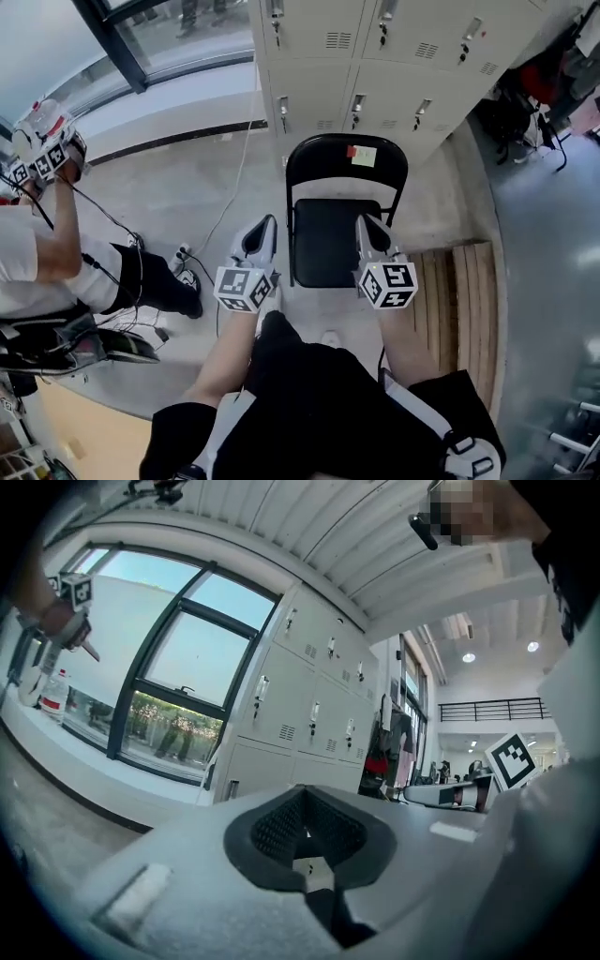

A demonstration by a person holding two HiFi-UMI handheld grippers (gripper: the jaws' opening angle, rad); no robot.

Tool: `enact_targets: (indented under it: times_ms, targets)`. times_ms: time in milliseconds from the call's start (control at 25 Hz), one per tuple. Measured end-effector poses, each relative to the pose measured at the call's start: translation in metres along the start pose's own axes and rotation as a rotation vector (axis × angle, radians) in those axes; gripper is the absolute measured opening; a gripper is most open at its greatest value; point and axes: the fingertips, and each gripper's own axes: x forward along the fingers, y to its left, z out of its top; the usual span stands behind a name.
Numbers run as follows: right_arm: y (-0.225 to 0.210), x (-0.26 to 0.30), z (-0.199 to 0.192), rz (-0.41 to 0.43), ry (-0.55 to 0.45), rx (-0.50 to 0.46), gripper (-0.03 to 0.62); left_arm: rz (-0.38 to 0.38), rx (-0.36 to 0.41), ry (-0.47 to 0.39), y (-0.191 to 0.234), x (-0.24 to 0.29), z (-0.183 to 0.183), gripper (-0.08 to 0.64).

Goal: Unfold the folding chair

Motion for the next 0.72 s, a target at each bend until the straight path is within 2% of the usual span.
enact_targets:
  times_ms: [160, 320, 520, 720]
  targets:
    - [-0.022, -0.066, 0.006, 0.026, -0.033, -0.044, 0.006, 0.037, 0.007, -0.035, -0.045, -0.049, -0.005, -0.003]
    - [-0.037, -0.114, 0.027, 0.046, -0.120, -0.046, 0.006, 0.101, 0.035, -0.072, -0.068, -0.080, 0.002, -0.003]
    - [-0.044, -0.160, 0.041, 0.059, -0.175, -0.010, 0.006, 0.134, 0.047, -0.136, -0.099, -0.118, 0.024, -0.003]
    - [-0.040, -0.189, 0.051, 0.067, -0.216, -0.001, 0.006, 0.144, 0.055, -0.159, -0.116, -0.147, 0.039, -0.003]
